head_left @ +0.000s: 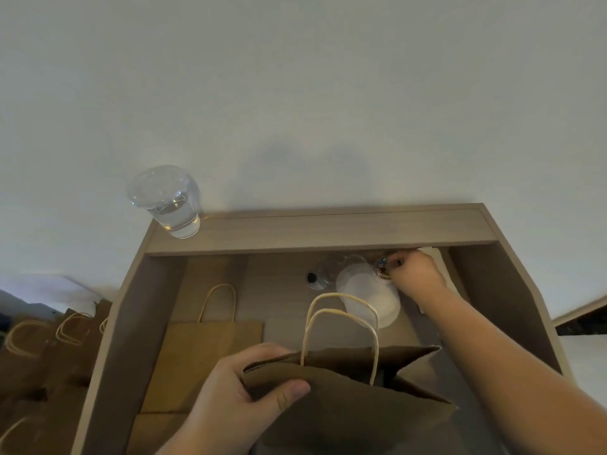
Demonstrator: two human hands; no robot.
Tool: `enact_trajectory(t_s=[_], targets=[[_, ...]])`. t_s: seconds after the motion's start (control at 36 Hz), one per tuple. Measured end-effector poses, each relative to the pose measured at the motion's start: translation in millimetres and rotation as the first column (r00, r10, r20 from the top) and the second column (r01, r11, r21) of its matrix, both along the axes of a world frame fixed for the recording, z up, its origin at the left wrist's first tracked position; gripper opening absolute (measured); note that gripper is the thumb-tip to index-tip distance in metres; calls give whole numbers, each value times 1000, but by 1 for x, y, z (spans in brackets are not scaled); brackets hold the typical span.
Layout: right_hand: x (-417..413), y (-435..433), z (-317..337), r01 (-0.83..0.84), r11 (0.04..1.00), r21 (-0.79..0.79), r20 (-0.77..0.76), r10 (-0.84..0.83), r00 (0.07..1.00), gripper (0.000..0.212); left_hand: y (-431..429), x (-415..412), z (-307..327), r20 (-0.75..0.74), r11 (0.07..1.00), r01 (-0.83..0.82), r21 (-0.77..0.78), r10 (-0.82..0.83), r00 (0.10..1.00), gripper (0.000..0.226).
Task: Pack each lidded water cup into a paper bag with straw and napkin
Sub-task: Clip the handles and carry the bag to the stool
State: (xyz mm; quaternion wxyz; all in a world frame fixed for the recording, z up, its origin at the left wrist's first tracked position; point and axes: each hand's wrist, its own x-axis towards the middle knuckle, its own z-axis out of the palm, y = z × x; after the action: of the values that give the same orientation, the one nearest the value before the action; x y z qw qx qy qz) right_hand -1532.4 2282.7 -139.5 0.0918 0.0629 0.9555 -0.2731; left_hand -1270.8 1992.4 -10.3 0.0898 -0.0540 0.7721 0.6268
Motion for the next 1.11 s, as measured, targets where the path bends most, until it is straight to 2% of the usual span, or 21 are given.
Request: enact_trajectory(t_s=[0.06,0.19,0.31,0.56,0.72,0.78,0.83,0.92,1.0,1.06,1.11], targets=[[-4,-1,-3,-21,998,63,33,19,999,16,-4,2,-3,7,1000,20,19,-20,1000,31],[-3,-4,-3,-80,982,169,1,81,997,13,-9,7,-8,-8,1000,19,0,-19,1000,36],[-1,-9,-7,-90,980,179,-66,103,992,12,-11,9,-11,-27,1000,1,8,-1,1000,35],[10,-7,-2,-57,998,-9,-174,54,983,18,-13,8,-9,-93,996,21,-87,-29,995,35],[65,6,42,-8,946,-323,-152,-44,987,18,-21,11,-3,-114,982,113,-151,-131,985,41],[89,8,67,22,900,-435,-109,-77,991,11,-23,11,4,-122,982,137,-131,-153,981,48],[114,6,99,22,811,-585,-43,-58,997,10,-25,10,13,-165,983,131,-133,-152,975,59],[150,-2,147,-34,647,-762,-28,19,999,30,-23,6,35,-295,992,-2,-125,-35,955,56],[180,-10,185,-111,503,-857,-132,-6,991,35,-13,-1,68,-491,944,-165,-287,3,871,26],[198,-17,205,-156,416,-896,-167,10,986,40,-4,-4,88,-614,909,-175,-379,-106,782,27],[212,-26,220,-161,295,-942,-155,43,987,47,6,-5,101,-689,906,-124,-405,-214,692,29]])
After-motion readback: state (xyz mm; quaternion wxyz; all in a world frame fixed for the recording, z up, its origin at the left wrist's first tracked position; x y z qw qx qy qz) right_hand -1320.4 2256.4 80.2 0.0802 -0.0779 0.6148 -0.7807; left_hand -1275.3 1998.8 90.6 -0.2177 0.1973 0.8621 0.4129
